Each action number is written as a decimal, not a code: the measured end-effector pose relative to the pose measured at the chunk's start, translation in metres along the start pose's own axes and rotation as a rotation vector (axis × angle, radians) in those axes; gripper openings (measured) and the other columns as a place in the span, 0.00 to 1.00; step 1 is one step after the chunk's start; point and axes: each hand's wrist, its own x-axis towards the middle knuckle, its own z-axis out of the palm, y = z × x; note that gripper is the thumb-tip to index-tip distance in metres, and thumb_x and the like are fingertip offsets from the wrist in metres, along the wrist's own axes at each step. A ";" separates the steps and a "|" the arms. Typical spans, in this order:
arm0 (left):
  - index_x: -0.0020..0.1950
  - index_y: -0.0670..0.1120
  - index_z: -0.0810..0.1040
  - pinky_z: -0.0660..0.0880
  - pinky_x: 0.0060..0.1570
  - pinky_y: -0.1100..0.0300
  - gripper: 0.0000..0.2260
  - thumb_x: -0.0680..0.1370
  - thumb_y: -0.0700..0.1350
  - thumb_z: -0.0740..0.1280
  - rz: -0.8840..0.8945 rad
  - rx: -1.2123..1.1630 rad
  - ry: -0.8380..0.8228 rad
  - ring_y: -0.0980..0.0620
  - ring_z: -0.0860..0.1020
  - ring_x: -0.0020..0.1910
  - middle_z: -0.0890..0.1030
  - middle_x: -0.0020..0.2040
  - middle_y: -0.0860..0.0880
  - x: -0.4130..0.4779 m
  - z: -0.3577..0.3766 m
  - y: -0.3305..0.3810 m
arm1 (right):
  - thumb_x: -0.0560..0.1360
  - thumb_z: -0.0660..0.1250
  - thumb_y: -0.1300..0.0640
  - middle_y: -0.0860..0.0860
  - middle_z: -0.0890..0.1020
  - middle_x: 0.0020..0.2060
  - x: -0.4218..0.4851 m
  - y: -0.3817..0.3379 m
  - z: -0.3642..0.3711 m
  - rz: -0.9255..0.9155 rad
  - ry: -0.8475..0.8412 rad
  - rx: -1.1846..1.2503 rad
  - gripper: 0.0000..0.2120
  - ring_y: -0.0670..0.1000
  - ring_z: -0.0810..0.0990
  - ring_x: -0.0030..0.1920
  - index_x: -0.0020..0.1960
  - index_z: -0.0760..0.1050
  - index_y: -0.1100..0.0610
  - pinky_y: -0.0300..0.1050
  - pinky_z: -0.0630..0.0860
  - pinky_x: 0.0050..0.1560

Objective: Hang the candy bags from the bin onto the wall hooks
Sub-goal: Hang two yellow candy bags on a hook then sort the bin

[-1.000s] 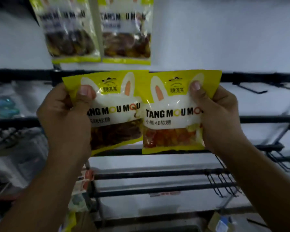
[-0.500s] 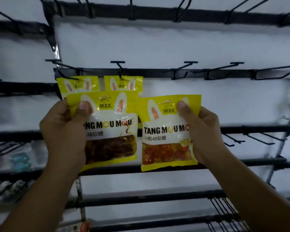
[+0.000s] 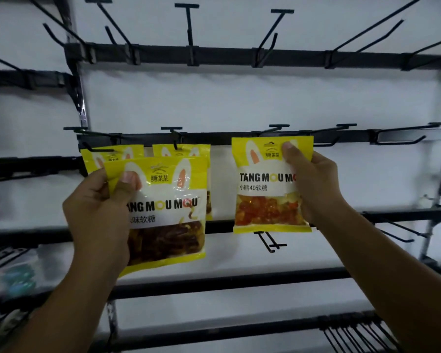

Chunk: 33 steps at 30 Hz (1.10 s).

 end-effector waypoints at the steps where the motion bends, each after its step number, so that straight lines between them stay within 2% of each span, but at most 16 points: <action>1: 0.38 0.56 0.85 0.80 0.52 0.38 0.11 0.77 0.41 0.71 0.000 -0.004 -0.005 0.48 0.81 0.43 0.84 0.39 0.54 0.000 0.002 0.000 | 0.76 0.71 0.51 0.58 0.84 0.37 0.006 0.000 -0.001 -0.008 0.011 -0.014 0.11 0.57 0.84 0.37 0.37 0.80 0.54 0.65 0.81 0.43; 5: 0.37 0.57 0.85 0.79 0.52 0.38 0.12 0.77 0.42 0.71 -0.007 -0.001 -0.013 0.49 0.80 0.43 0.84 0.37 0.56 0.000 0.010 0.000 | 0.75 0.72 0.51 0.54 0.84 0.35 0.024 0.001 -0.003 0.003 0.032 -0.028 0.10 0.54 0.84 0.35 0.43 0.79 0.57 0.57 0.82 0.40; 10: 0.38 0.55 0.84 0.81 0.49 0.42 0.11 0.77 0.42 0.71 -0.008 0.020 -0.007 0.51 0.81 0.41 0.84 0.38 0.55 0.002 0.009 -0.003 | 0.75 0.71 0.52 0.53 0.84 0.34 0.035 0.012 -0.006 0.044 0.009 -0.051 0.09 0.53 0.84 0.32 0.41 0.80 0.56 0.50 0.82 0.34; 15: 0.36 0.58 0.84 0.80 0.48 0.49 0.14 0.77 0.40 0.70 -0.004 0.025 0.008 0.54 0.81 0.39 0.84 0.36 0.57 0.004 0.009 -0.005 | 0.75 0.72 0.51 0.56 0.84 0.37 0.044 0.024 -0.005 0.068 -0.008 -0.057 0.09 0.55 0.84 0.37 0.41 0.81 0.56 0.57 0.82 0.40; 19: 0.36 0.56 0.84 0.81 0.49 0.47 0.14 0.77 0.40 0.70 -0.015 0.029 0.006 0.53 0.81 0.41 0.84 0.37 0.56 0.005 0.007 -0.006 | 0.75 0.71 0.50 0.55 0.84 0.37 0.053 0.031 -0.001 0.082 -0.005 -0.090 0.10 0.54 0.83 0.36 0.42 0.82 0.56 0.58 0.82 0.41; 21: 0.37 0.55 0.84 0.81 0.50 0.46 0.12 0.77 0.40 0.70 -0.013 0.040 0.005 0.52 0.81 0.41 0.85 0.38 0.56 0.005 0.005 -0.005 | 0.74 0.72 0.47 0.57 0.83 0.37 0.058 0.034 0.002 0.096 0.010 -0.115 0.13 0.56 0.82 0.37 0.44 0.82 0.59 0.62 0.81 0.41; 26: 0.38 0.53 0.84 0.81 0.49 0.47 0.11 0.77 0.40 0.70 -0.007 0.076 -0.004 0.55 0.81 0.39 0.85 0.39 0.55 0.005 -0.004 -0.003 | 0.73 0.72 0.45 0.57 0.81 0.38 0.066 0.041 0.005 0.100 0.029 -0.169 0.20 0.56 0.79 0.38 0.47 0.81 0.63 0.63 0.80 0.41; 28: 0.38 0.52 0.84 0.81 0.49 0.46 0.11 0.78 0.40 0.70 -0.006 0.085 -0.004 0.54 0.81 0.40 0.85 0.39 0.55 0.005 -0.007 -0.001 | 0.73 0.72 0.45 0.55 0.82 0.37 0.068 0.042 0.006 0.076 0.054 -0.207 0.17 0.55 0.80 0.38 0.46 0.81 0.61 0.62 0.81 0.42; 30: 0.37 0.53 0.84 0.81 0.48 0.46 0.11 0.78 0.40 0.70 -0.002 0.093 -0.001 0.54 0.81 0.40 0.84 0.39 0.55 0.005 -0.010 0.000 | 0.74 0.71 0.46 0.53 0.84 0.39 0.069 0.042 0.007 0.023 0.093 -0.260 0.12 0.54 0.83 0.40 0.45 0.81 0.55 0.58 0.81 0.45; 33: 0.37 0.53 0.84 0.81 0.45 0.51 0.11 0.78 0.41 0.70 0.003 0.085 0.003 0.57 0.82 0.38 0.85 0.39 0.55 0.006 -0.014 0.002 | 0.73 0.71 0.45 0.49 0.83 0.43 0.068 0.041 0.009 -0.058 0.164 -0.346 0.11 0.52 0.84 0.44 0.50 0.77 0.51 0.50 0.81 0.43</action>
